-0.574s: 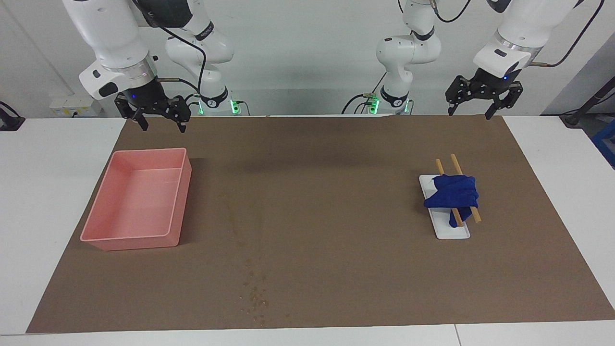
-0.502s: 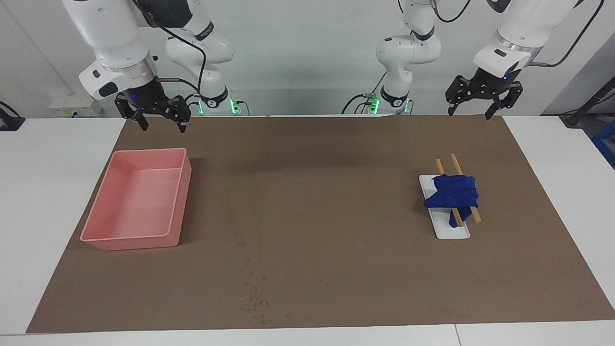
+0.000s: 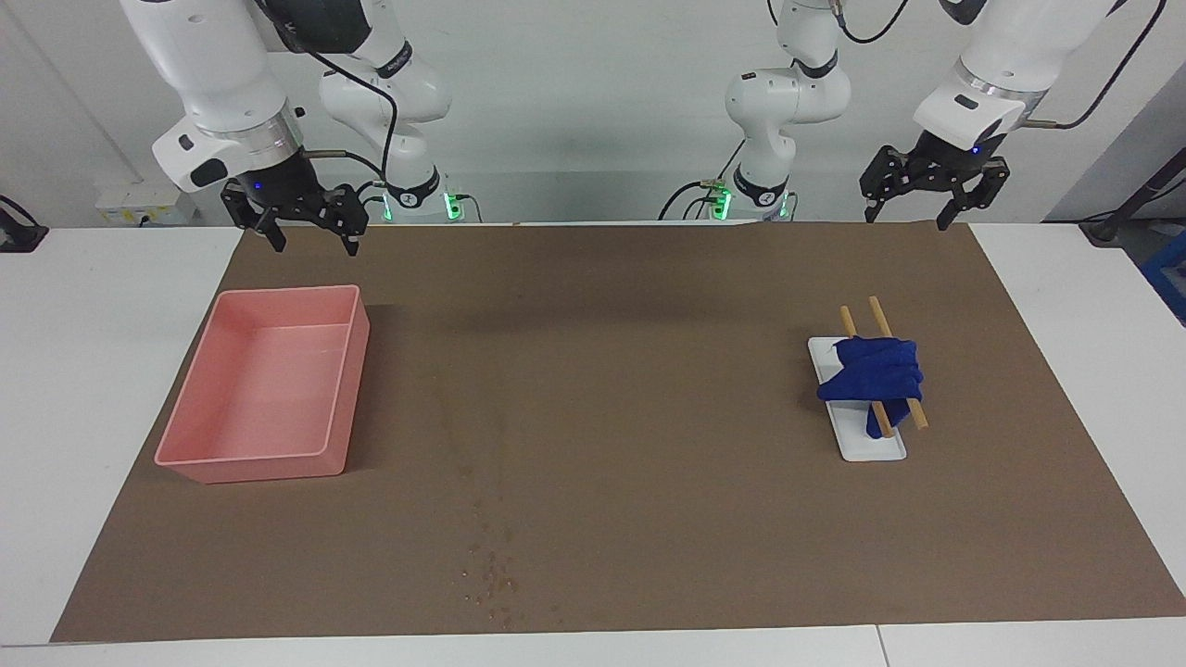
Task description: Wipe water with towel using both arms
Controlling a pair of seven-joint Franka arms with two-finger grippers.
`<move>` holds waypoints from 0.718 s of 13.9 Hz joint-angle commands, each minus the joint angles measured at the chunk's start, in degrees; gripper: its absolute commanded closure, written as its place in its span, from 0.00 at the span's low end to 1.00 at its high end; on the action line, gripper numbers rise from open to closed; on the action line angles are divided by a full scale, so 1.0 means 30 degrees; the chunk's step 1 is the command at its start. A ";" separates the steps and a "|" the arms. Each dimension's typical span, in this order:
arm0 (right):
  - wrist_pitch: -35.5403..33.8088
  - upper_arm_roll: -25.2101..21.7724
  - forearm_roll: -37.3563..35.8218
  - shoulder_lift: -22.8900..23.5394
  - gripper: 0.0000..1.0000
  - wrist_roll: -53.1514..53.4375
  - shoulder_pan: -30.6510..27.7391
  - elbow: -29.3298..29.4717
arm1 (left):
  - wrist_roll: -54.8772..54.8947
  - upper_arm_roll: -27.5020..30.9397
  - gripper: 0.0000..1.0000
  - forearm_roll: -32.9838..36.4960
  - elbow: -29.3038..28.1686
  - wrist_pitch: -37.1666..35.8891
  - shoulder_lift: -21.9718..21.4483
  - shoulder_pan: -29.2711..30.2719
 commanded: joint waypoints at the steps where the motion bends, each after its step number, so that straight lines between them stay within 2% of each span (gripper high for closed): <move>1: -0.0041 0.0139 0.0098 -0.0401 0.00 -0.0051 -0.0293 -0.0451 | 0.0304 0.0001 0.00 0.0266 0.0071 0.0139 -0.0028 0.0175; 10: -0.0041 0.0139 0.0098 -0.0401 0.00 -0.0051 -0.0293 -0.0451 | 0.0275 -0.0029 0.00 0.0296 -0.0542 0.0023 -0.0350 0.0322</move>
